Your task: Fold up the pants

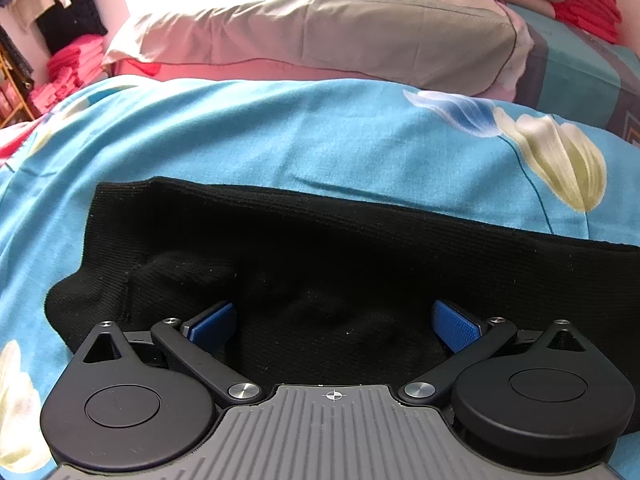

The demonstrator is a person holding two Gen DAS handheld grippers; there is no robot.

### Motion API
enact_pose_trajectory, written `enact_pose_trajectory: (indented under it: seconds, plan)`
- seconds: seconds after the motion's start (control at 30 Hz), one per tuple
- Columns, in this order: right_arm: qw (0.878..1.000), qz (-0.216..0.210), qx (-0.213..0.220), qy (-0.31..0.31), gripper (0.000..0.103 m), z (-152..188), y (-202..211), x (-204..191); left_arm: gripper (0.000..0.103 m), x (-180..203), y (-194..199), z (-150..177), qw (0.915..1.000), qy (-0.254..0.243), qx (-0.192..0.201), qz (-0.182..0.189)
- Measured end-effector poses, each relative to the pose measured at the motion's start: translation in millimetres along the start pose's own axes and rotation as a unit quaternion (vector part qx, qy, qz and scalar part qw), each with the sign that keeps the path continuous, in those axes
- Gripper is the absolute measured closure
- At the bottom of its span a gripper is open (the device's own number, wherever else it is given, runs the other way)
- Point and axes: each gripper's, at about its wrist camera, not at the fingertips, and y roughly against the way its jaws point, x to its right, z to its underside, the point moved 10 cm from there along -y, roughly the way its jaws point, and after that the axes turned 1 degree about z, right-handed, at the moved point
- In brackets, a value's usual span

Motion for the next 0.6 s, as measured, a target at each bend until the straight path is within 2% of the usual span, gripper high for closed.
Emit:
enact_pose_trajectory:
  seconds: [0.03,0.07,0.1,0.17,0.27,0.3,0.33,0.37,0.4,0.43,0.5,0.53,0.6]
  plan:
    - [0.999,0.029,0.014,-0.014,0.09,-5.4,5.6,7.8,0.0,0.1,0.1,0.0,1.0,0.0,0.0,-0.001]
    - [0.999,0.038,0.026,-0.012,0.074,-8.2,11.2,7.4,0.0,0.4,-0.1,-0.2,1.0,0.0,-0.001,-0.002]
    - [0.999,0.029,0.031,-0.001,0.066,-8.0,16.1,0.4,0.0,0.5,-0.1,-0.2,1.0,0.0,0.0,-0.002]
    - [0.999,-0.03,0.021,0.02,0.066,1.1,24.9,-24.0,0.0,0.7,-0.1,-0.1,1.0,-0.001,0.0,-0.002]
    - [0.992,-0.117,-0.025,0.035,0.056,23.1,24.5,-49.0,0.0,0.9,-0.2,-0.3,1.0,0.0,-0.001,-0.002]
    - [0.991,-0.124,-0.048,0.034,0.068,29.6,18.5,-48.6,0.0,1.1,-0.2,-0.3,1.0,-0.001,-0.001,-0.003]
    - [0.992,-0.114,-0.046,0.035,0.081,31.4,13.1,-42.1,0.0,1.2,-0.1,-0.2,1.0,-0.002,-0.001,-0.003]
    - [0.995,-0.094,-0.034,0.031,0.099,26.3,9.8,-32.3,0.0,1.2,0.1,-0.1,1.0,-0.003,-0.002,-0.004]
    - [0.997,-0.063,-0.025,0.022,0.098,20.7,8.9,-21.5,0.0,1.1,0.1,0.1,1.0,-0.003,-0.002,-0.004]
    - [1.0,-0.025,-0.008,0.011,0.095,13.7,12.0,-8.9,0.0,1.0,0.2,0.2,1.0,-0.003,-0.002,-0.004]
    - [1.0,0.02,0.014,-0.005,0.067,6.5,23.0,7.8,0.0,0.9,0.2,0.2,1.0,-0.003,-0.002,-0.004]
    - [1.0,0.016,0.022,-0.013,0.063,4.6,29.2,11.3,0.0,0.9,0.1,0.4,1.0,-0.002,-0.003,-0.004]
    - [0.999,0.005,0.026,-0.03,0.062,5.2,41.4,18.3,0.0,0.7,-0.1,0.5,1.0,-0.002,-0.004,-0.004]
